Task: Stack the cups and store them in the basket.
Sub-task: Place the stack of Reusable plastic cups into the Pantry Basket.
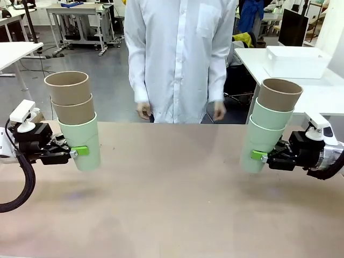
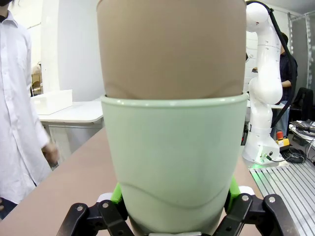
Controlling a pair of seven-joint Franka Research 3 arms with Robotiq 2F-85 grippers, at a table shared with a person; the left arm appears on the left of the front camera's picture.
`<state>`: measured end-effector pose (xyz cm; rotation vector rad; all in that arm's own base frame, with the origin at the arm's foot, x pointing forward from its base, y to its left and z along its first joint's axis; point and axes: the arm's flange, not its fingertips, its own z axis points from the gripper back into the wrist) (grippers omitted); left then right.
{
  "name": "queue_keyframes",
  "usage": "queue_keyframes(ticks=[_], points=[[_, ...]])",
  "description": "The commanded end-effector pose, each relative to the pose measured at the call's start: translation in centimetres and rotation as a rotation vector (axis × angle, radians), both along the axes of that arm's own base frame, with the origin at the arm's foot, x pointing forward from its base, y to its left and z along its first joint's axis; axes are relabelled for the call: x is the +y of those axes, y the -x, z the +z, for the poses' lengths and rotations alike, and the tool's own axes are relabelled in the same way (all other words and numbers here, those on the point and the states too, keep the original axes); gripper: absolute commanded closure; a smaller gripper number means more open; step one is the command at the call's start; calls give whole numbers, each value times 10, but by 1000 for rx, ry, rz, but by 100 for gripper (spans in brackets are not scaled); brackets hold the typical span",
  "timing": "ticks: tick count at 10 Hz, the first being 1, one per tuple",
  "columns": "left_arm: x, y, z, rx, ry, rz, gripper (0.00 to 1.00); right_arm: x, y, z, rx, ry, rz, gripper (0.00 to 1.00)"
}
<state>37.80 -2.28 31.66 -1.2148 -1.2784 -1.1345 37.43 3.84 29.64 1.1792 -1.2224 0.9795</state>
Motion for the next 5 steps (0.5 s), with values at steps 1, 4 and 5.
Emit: queue_keyframes(ticks=[1, 4, 5], points=[[-1, 0, 5, -4, 6, -3, 15, 0, -1, 4, -12, -2, -5, 15], [-1, 0, 5, -4, 6, -3, 15, 0, -1, 4, -12, -2, -5, 15], [-1, 0, 5, -4, 6, -3, 15, 0, -1, 4, -12, -2, -5, 15]])
